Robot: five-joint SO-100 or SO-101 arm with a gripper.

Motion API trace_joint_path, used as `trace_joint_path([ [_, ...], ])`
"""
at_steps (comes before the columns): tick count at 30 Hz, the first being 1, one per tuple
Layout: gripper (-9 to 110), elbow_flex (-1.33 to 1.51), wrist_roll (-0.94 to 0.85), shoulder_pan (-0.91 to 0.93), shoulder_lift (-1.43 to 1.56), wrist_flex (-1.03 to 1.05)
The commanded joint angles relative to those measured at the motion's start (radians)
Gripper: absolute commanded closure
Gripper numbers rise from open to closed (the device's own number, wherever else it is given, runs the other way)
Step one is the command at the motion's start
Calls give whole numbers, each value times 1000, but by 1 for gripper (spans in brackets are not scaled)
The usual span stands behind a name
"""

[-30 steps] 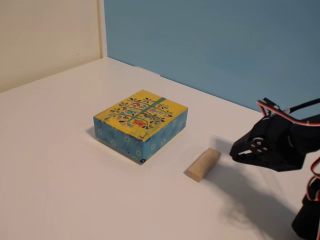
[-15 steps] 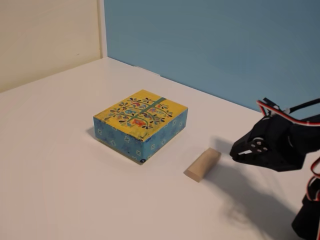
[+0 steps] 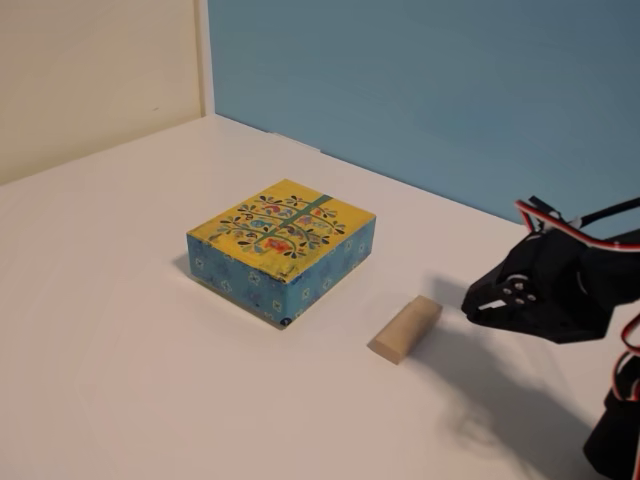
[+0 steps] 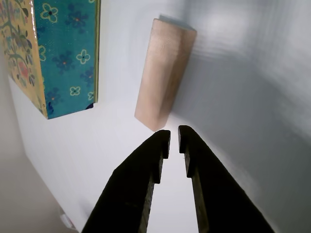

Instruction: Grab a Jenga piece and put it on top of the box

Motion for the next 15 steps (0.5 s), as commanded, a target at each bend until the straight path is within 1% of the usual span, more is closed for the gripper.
trace_joint_path([
  [1,101,-11,-5,6,6,2],
  [15,100,-15,8,6,6,5],
])
